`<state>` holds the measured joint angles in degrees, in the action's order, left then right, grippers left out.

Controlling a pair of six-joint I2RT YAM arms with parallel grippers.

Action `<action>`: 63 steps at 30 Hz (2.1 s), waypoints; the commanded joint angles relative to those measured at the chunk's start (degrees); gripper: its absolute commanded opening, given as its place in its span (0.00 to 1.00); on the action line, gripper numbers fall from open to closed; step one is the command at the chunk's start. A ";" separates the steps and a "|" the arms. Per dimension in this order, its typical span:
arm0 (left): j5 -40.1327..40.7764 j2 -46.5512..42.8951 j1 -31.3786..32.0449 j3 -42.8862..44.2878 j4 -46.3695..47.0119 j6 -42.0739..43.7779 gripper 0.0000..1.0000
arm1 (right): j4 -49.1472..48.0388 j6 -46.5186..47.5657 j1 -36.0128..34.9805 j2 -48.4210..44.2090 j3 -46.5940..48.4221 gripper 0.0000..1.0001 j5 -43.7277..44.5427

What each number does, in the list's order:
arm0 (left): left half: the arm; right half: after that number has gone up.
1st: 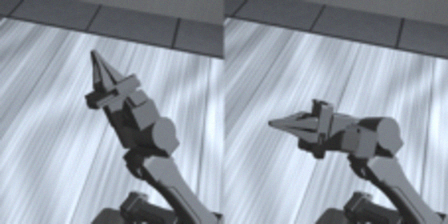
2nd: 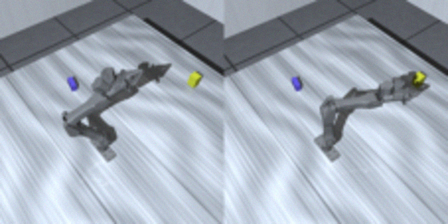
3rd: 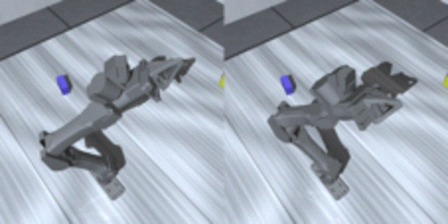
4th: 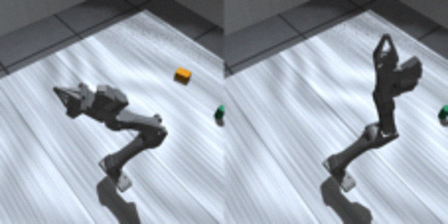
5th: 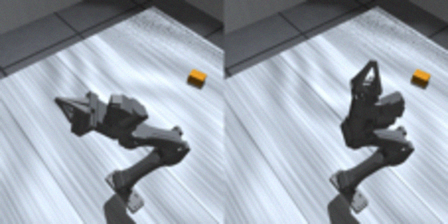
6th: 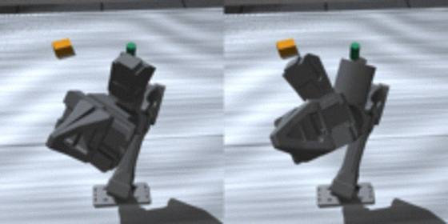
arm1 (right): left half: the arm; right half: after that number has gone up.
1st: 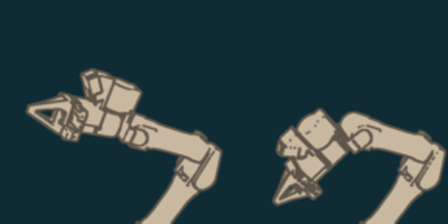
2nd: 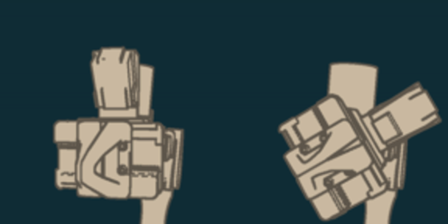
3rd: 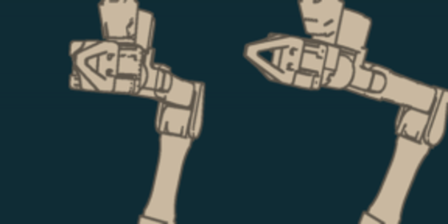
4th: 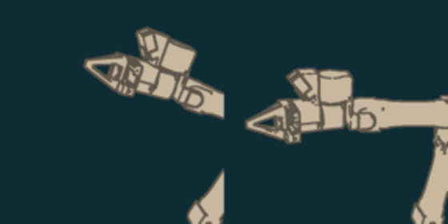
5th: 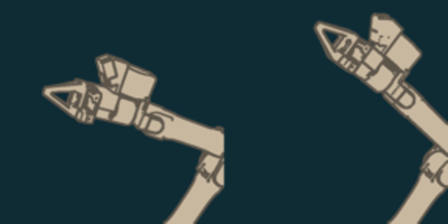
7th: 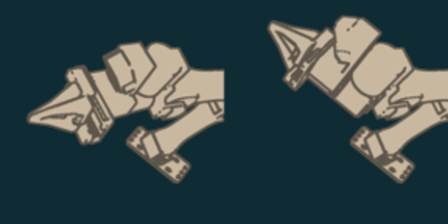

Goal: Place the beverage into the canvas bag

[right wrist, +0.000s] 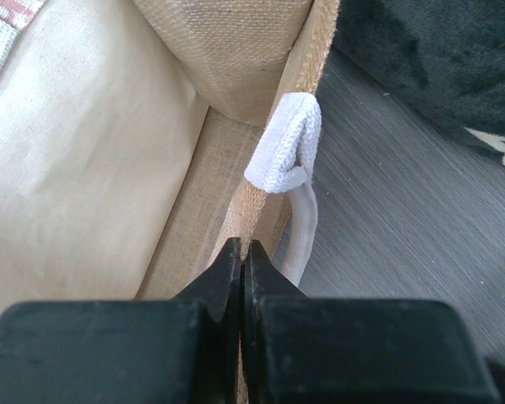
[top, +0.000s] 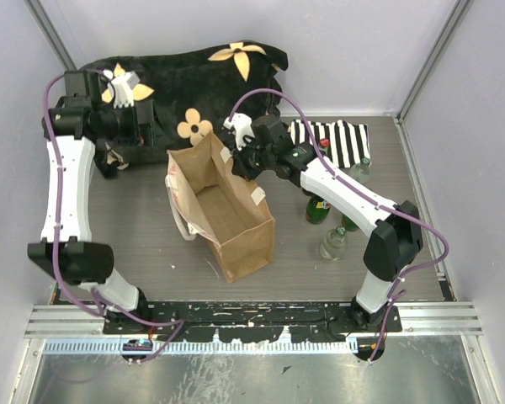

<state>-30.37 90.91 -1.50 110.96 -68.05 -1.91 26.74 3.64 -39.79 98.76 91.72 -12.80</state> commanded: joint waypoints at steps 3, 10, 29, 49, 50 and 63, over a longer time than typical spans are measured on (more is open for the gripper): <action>-1.12 -7.87 2.35 -12.60 -10.16 -12.13 0.89 | -4.40 -2.25 -0.30 -2.17 0.67 0.01 4.37; -2.21 -10.71 4.89 -20.13 -9.39 -20.63 0.82 | -4.18 -3.02 -0.35 -2.25 -0.49 0.01 4.60; 6.13 -1.79 13.92 -15.95 -6.09 -18.61 0.00 | 7.51 -3.38 -0.31 -4.22 10.33 0.01 12.98; 6.44 4.31 10.24 -7.16 -11.47 -7.90 0.00 | 21.13 -3.75 0.94 -7.66 3.90 0.01 22.81; 6.04 4.07 10.59 -7.82 -11.27 -8.23 0.00 | 21.34 -3.87 1.16 -8.03 3.75 0.01 23.01; 3.08 -2.20 17.68 -19.52 -2.05 -15.03 0.00 | 21.37 -3.48 4.64 -10.37 1.41 0.01 22.77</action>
<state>-25.30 92.62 14.79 94.13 -74.02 -13.98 48.80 0.01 -35.73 90.41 93.08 9.02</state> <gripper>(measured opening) 0.014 0.044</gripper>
